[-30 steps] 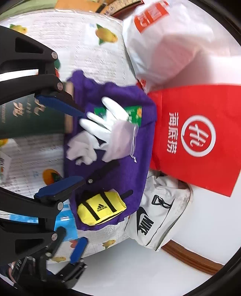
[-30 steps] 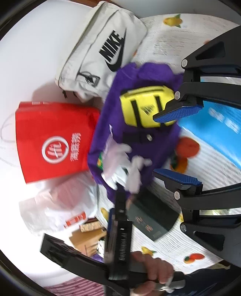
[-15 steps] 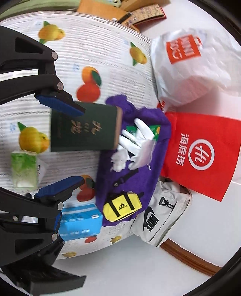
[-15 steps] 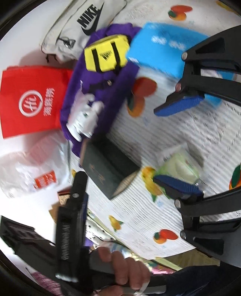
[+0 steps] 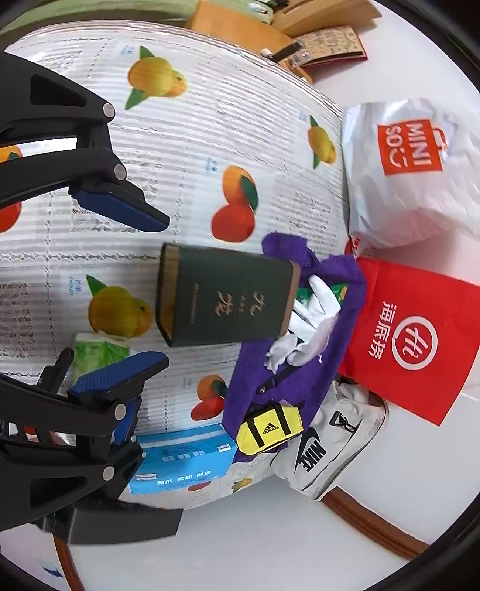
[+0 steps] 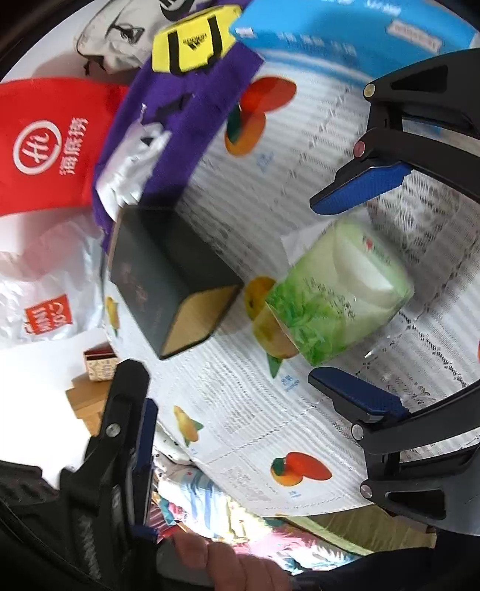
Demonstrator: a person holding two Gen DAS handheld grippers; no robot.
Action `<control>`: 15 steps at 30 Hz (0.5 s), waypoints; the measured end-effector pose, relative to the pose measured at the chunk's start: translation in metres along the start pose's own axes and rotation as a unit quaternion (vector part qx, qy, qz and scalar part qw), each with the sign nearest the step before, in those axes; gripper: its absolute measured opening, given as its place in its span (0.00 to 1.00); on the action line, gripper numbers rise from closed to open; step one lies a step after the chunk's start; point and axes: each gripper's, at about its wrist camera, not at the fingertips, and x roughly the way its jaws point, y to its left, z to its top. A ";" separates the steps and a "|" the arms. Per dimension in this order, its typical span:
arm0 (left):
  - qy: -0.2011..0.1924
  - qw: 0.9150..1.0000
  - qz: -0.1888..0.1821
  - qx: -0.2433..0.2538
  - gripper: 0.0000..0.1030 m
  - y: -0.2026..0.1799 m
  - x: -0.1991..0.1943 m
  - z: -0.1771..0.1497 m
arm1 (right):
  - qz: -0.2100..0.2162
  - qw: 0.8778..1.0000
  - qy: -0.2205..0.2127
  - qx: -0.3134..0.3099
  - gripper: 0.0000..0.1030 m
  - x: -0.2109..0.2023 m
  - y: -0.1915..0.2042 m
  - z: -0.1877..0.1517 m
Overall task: Organize soft objects
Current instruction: 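Move the open right gripper down over the green tissue packet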
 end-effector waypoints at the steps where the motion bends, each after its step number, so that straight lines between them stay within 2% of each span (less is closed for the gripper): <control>1: 0.001 1.000 0.000 -0.002 0.64 0.002 0.000 -0.002 | -0.002 1.000 0.005 -0.007 0.82 0.003 0.003 -0.001; 5: 0.001 1.000 0.003 -0.007 0.64 0.007 -0.002 -0.009 | -0.013 0.999 -0.008 -0.028 0.80 0.002 0.012 -0.002; 7: 0.000 1.000 0.000 -0.008 0.64 0.008 -0.003 -0.013 | -0.015 0.999 -0.019 -0.031 0.66 -0.003 0.014 -0.003; 11: 0.005 1.000 0.004 -0.009 0.64 0.009 -0.003 -0.020 | -0.014 0.999 -0.021 -0.023 0.64 -0.015 0.014 -0.004; 15: 0.013 1.000 0.011 0.004 0.64 0.005 -0.008 -0.026 | -0.031 0.999 -0.035 -0.022 0.63 -0.035 0.013 -0.005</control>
